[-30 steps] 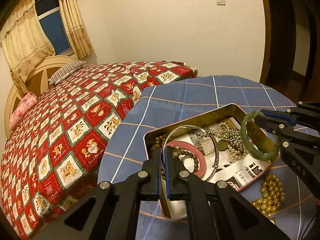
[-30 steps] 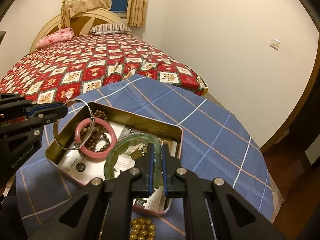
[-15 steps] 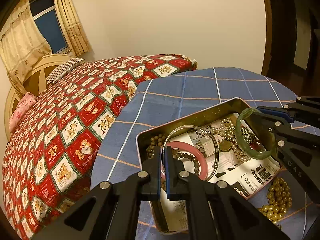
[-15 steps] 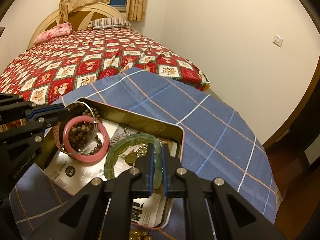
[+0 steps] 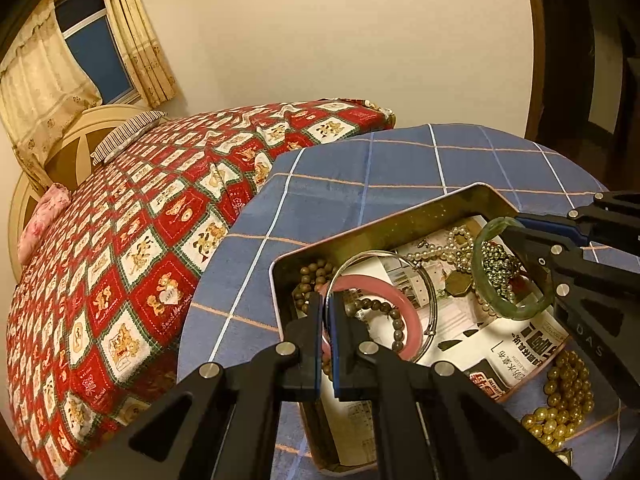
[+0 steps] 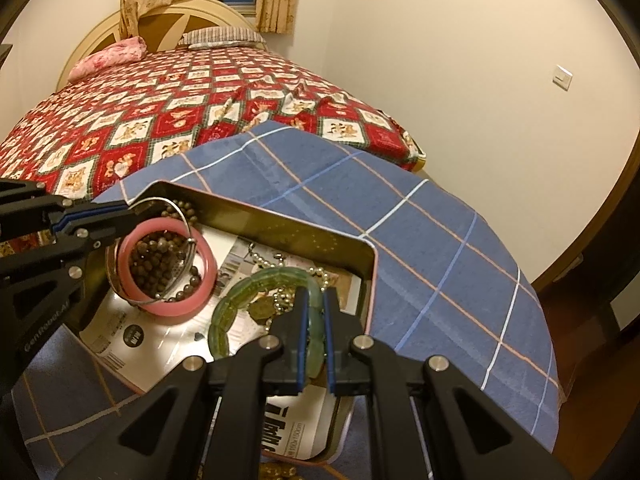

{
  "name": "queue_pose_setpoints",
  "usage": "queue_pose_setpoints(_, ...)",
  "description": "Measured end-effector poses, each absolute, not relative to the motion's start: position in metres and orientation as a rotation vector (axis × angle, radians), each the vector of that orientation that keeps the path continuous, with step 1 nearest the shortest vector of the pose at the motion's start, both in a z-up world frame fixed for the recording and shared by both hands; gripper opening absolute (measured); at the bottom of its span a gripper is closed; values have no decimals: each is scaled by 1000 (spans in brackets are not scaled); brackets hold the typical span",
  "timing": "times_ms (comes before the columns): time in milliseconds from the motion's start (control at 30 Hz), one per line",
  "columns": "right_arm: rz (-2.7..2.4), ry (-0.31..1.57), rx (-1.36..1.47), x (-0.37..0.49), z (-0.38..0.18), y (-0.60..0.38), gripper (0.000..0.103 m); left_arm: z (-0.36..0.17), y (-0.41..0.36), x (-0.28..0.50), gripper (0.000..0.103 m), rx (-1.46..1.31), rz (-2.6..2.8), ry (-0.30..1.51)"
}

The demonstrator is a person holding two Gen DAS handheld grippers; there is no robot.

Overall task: Organize jewelry
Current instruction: 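Release the silver bangle into the tin with the left gripper while the right gripper drops the jade bangle in, then grasp the wristwatch by its mesh strap with the left gripper while the right gripper grasps the gold pearl strand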

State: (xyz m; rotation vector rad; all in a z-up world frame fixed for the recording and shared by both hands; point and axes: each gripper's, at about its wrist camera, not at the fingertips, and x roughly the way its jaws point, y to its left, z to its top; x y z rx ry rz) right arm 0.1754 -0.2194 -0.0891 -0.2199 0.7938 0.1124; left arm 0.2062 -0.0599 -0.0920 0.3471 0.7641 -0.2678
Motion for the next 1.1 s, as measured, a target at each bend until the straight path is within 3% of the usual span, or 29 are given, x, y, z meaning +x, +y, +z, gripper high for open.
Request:
queue_pose_setpoints(200, 125, 804, -227, 176, -90, -216, 12, -92, -58, 206, 5, 346, -274, 768)
queue_pose_setpoints(300, 123, 805, -224, 173, -91, -216, 19, -90, -58, 204, 6, 329, -274, 766)
queue_pose_setpoints(367, 125, 798, -214, 170, -89, -216, 42, -88, -57, 201, 7, 321, -275, 772)
queue_pose_setpoints(467, 123, 781, -200, 160, -86, -217, 51, -84, -56, 191, 12, 299, -285, 770)
queue_pose_setpoints(500, 122, 783, -194, 158, -85, -218, 51, -83, -55, 186, 28, 292, -284, 769)
queue_pose_setpoints(533, 119, 785, -188, 154, -85, -219, 52, -82, -55, 182, 55, 290, -282, 766)
queue_pose_setpoints(600, 108, 783, -180, 148, -85, -221, 54, -77, -50, 167, 76, 278, -261, 718)
queue_pose_setpoints(933, 38, 768, -120, 81, -91, -252, 66, -97, -37, 93, 76, 289, -271, 752)
queue_pose_setpoints(1100, 8, 777, -104, 52, -100, -264, 67, -108, -36, 68, 76, 278, -292, 778)
